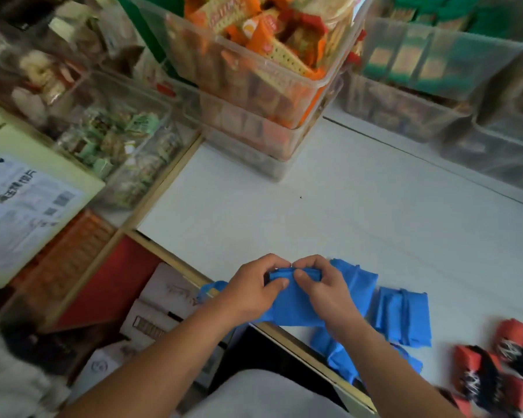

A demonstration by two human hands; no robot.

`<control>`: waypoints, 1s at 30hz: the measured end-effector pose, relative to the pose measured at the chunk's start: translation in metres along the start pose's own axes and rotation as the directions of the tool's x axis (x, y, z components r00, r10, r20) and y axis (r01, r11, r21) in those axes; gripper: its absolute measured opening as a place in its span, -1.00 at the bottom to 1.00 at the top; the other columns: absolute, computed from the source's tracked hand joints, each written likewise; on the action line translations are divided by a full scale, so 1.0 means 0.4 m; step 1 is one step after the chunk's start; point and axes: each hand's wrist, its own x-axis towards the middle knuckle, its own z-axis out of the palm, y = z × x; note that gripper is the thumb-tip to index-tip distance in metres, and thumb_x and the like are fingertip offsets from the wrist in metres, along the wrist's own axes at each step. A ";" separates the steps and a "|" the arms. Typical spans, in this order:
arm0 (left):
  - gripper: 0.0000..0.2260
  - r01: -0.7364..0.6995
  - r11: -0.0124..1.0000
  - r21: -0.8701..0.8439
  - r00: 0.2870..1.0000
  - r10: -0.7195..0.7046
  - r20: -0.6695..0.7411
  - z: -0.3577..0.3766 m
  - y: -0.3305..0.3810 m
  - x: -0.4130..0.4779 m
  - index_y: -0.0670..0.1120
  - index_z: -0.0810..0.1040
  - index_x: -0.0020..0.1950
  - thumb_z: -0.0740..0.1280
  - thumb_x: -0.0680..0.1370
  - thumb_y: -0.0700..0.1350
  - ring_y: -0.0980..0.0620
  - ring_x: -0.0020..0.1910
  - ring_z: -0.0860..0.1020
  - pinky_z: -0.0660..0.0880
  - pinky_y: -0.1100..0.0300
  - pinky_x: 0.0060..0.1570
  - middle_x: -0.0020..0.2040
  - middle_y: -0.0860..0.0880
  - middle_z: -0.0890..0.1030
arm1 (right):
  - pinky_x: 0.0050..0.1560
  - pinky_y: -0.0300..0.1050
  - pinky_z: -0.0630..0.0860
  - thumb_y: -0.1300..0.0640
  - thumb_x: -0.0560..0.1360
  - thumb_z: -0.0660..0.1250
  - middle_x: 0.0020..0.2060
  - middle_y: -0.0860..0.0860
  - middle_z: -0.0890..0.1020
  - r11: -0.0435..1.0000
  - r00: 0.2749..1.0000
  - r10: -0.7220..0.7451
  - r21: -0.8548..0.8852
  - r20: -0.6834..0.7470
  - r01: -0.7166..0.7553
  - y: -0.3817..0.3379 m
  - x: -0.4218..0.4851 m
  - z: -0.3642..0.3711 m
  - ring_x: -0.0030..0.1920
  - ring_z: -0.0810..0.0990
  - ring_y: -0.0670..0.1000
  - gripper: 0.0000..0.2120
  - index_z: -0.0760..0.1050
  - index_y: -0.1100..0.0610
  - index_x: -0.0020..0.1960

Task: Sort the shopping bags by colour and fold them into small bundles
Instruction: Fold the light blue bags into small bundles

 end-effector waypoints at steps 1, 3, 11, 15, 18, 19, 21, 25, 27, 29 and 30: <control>-0.83 0.009 1.000 0.021 1.000 -0.009 -0.009 0.000 -0.018 -0.001 0.09 0.57 0.20 0.36 0.62 -0.09 0.17 0.01 0.63 0.58 0.10 0.09 0.03 0.14 0.66 | -0.05 -0.28 0.50 0.12 0.61 0.37 -0.07 -0.15 0.67 0.987 0.998 -0.064 -0.148 -0.030 0.059 0.025 0.004 0.014 0.02 0.63 -0.09 -0.91 0.58 -0.05 0.07; -0.88 0.029 0.999 0.044 0.999 -0.028 -0.033 0.001 -0.052 0.009 0.06 0.57 0.15 0.37 0.62 -0.09 0.14 -0.01 0.62 0.58 0.13 0.05 0.01 0.13 0.65 | 0.09 -0.20 0.48 -0.04 0.62 0.34 0.17 -0.13 0.57 0.832 0.972 -0.226 -0.533 -0.070 0.155 0.070 0.008 0.035 0.20 0.53 -0.06 -0.72 0.49 -0.09 0.31; -0.84 0.042 0.998 0.055 0.999 -0.040 -0.030 -0.007 -0.155 0.149 0.05 0.67 0.15 0.38 0.60 -0.11 0.14 0.04 0.64 0.57 0.04 0.16 0.02 0.13 0.69 | 0.63 0.10 0.00 -0.13 0.66 -0.19 0.65 -0.09 -0.07 0.391 0.916 -0.294 -0.840 0.272 0.375 0.192 0.096 0.096 0.64 -0.23 -0.03 -0.39 -0.09 0.01 0.67; -0.72 0.047 0.997 0.069 0.988 -0.036 -0.152 -0.031 -0.187 0.158 -0.02 0.58 0.35 0.36 0.63 -0.09 0.10 0.12 0.60 0.55 0.07 0.23 0.21 0.04 0.62 | 0.63 0.12 -0.15 -0.22 0.56 -0.38 0.61 -0.09 -0.35 0.287 0.966 -0.120 -0.924 0.228 0.254 0.222 0.149 0.102 0.58 -0.44 0.02 -0.33 -0.41 -0.01 0.61; -0.59 -0.052 0.966 0.255 0.996 0.068 -0.054 -0.083 -0.232 0.108 0.03 0.55 0.35 0.41 0.56 0.16 0.17 0.15 0.53 0.50 0.17 0.19 0.20 0.12 0.58 | 0.61 0.18 -0.20 -0.21 0.53 -0.39 0.63 -0.02 -0.28 0.258 0.982 -0.065 -0.947 0.180 0.191 0.224 0.169 0.123 0.60 -0.39 0.11 -0.28 -0.37 0.04 0.63; -0.49 -0.123 0.918 0.376 0.992 0.124 0.020 -0.099 -0.253 0.086 0.04 0.54 0.35 0.42 0.49 0.26 0.18 0.16 0.50 0.47 0.20 0.19 0.19 0.14 0.57 | 0.61 0.19 -0.21 -0.20 0.55 -0.36 0.63 -0.02 -0.26 0.252 0.984 -0.053 -0.951 0.169 0.177 0.224 0.174 0.130 0.61 -0.38 0.12 -0.29 -0.36 0.05 0.64; -0.40 -0.266 0.794 0.547 0.964 0.227 0.140 -0.119 -0.307 0.067 0.02 0.54 0.35 0.46 0.40 0.29 0.09 0.17 0.49 0.44 0.16 0.20 0.18 0.11 0.56 | 0.60 0.19 -0.23 -0.21 0.53 -0.37 0.63 -0.03 -0.27 0.254 0.987 -0.039 -0.954 0.153 0.158 0.221 0.178 0.136 0.60 -0.37 0.13 -0.27 -0.36 0.04 0.63; -0.68 -0.385 0.647 0.658 0.913 0.371 0.169 -0.129 -0.352 0.078 -0.02 0.65 0.16 0.52 0.43 0.00 -0.04 0.02 0.53 0.52 -0.03 0.09 0.01 0.04 0.58 | 0.57 0.10 -0.37 -0.29 0.63 -0.31 0.59 -0.09 -0.41 0.272 0.989 0.022 -0.953 0.146 0.135 0.220 0.175 0.140 0.55 -0.52 0.04 -0.32 -0.46 -0.02 0.61; -0.86 -0.454 0.621 0.639 0.877 0.439 0.196 -0.145 -0.344 0.093 -0.04 0.67 -0.02 0.50 0.44 -0.10 -0.05 -0.08 0.54 0.54 -0.08 -0.02 -0.11 0.03 0.58 | 0.55 0.09 -0.43 -0.30 0.64 -0.27 0.57 -0.09 -0.46 0.266 0.988 0.063 -0.956 0.144 0.122 0.213 0.179 0.142 0.51 -0.58 0.03 -0.31 -0.50 -0.02 0.59; -0.93 -0.461 0.651 0.603 0.882 0.413 0.228 -0.171 -0.330 0.090 -0.05 0.64 -0.06 0.46 0.50 -0.08 -0.01 -0.07 0.51 0.51 -0.05 0.00 -0.12 0.03 0.58 | 0.55 0.10 -0.44 -0.29 0.65 -0.27 0.55 -0.07 -0.49 0.247 0.986 0.080 -0.961 0.147 0.123 0.213 0.184 0.144 0.50 -0.60 0.04 -0.31 -0.53 -0.02 0.58; -0.91 -0.449 0.691 0.567 0.892 0.377 0.249 -0.187 -0.322 0.084 -0.05 0.62 -0.07 0.45 0.53 -0.04 0.01 -0.05 0.49 0.51 -0.02 0.00 -0.10 0.04 0.57 | 0.55 0.11 -0.44 -0.28 0.65 -0.27 0.55 -0.06 -0.50 0.246 0.985 0.089 -0.962 0.148 0.122 0.213 0.184 0.144 0.49 -0.61 0.04 -0.32 -0.53 -0.02 0.57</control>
